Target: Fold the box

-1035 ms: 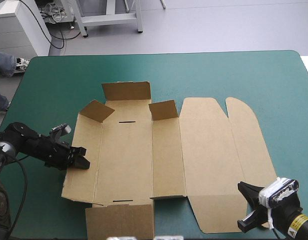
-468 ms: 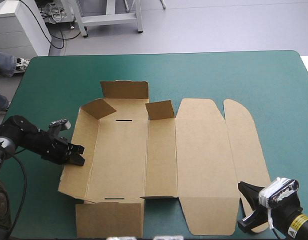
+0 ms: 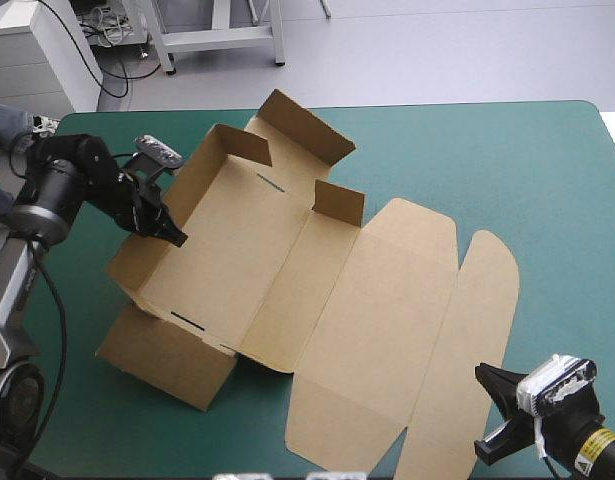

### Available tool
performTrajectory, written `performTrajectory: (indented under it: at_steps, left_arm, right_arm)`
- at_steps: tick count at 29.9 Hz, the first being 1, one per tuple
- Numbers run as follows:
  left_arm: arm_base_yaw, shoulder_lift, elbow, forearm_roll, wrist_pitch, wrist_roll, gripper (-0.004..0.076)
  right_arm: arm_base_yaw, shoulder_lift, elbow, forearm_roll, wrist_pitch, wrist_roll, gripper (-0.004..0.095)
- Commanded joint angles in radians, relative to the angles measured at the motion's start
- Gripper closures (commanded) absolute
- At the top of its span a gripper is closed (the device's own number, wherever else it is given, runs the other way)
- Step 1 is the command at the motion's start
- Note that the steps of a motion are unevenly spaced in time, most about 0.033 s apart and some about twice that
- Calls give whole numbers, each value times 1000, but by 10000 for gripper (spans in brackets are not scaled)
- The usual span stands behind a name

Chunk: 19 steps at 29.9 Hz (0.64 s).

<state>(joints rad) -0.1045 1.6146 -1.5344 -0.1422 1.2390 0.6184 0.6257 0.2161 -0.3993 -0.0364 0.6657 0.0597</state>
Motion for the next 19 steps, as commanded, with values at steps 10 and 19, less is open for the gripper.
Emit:
performTrajectory:
  at_steps: [10,19]
  left_arm:
    - [-427,61,-173,439,-149,86,731]
    - [-630,61,-162,637,-295,109,731]
  right_arm:
    - [-2,9,-29,0,-72,11,929]
    - [-2,9,-29,0,-72,29,929]
